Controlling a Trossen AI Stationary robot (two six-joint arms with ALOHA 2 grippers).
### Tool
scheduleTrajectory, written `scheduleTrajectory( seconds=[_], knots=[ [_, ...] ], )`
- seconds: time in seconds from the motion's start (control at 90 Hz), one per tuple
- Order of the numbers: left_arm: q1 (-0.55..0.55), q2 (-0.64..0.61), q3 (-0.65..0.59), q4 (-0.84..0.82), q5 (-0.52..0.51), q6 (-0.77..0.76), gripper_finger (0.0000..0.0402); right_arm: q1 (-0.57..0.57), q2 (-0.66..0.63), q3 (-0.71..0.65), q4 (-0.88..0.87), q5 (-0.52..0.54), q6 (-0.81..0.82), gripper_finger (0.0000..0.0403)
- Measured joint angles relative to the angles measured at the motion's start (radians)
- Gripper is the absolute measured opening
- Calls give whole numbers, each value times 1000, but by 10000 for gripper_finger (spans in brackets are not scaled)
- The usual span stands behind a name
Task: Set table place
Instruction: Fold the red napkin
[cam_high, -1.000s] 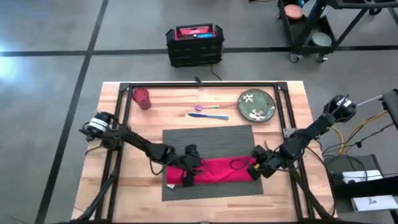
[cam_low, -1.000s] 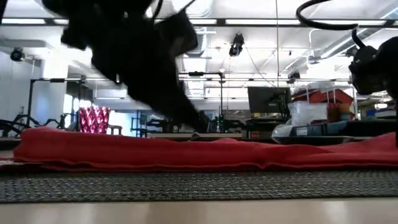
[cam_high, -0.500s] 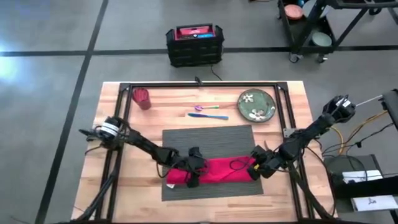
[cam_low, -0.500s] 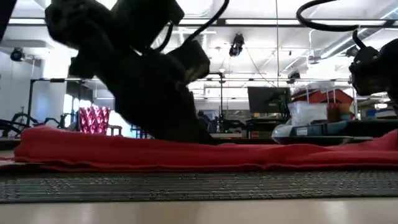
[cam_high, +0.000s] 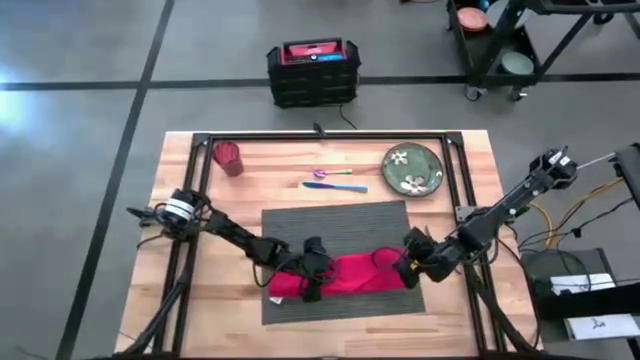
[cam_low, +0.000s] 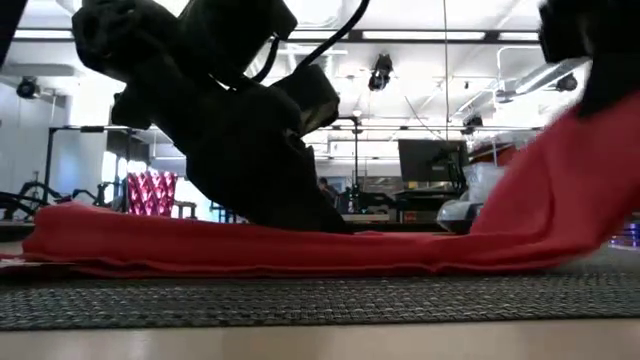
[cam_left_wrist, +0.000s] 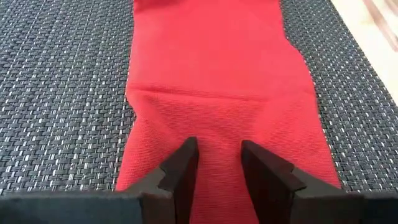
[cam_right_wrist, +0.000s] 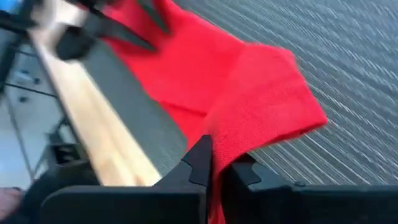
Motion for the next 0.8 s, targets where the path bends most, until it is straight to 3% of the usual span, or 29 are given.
scheduleTrajectory(
  seconds=[0.122,0.333,0.656,0.8],
  knots=[
    [0,0,3,-3,0,0,114,-26,36,30,142,62,-106,0],
    [1,-27,17,-31,0,7,114,-97,151,32,450,64,-283,0],
    [-36,-259,93,-471,0,-5,114,-155,255,32,689,23,-401,0],
    [-79,-321,-6,-454,-39,-77,114,-183,301,39,765,2,-438,0]
  ],
)
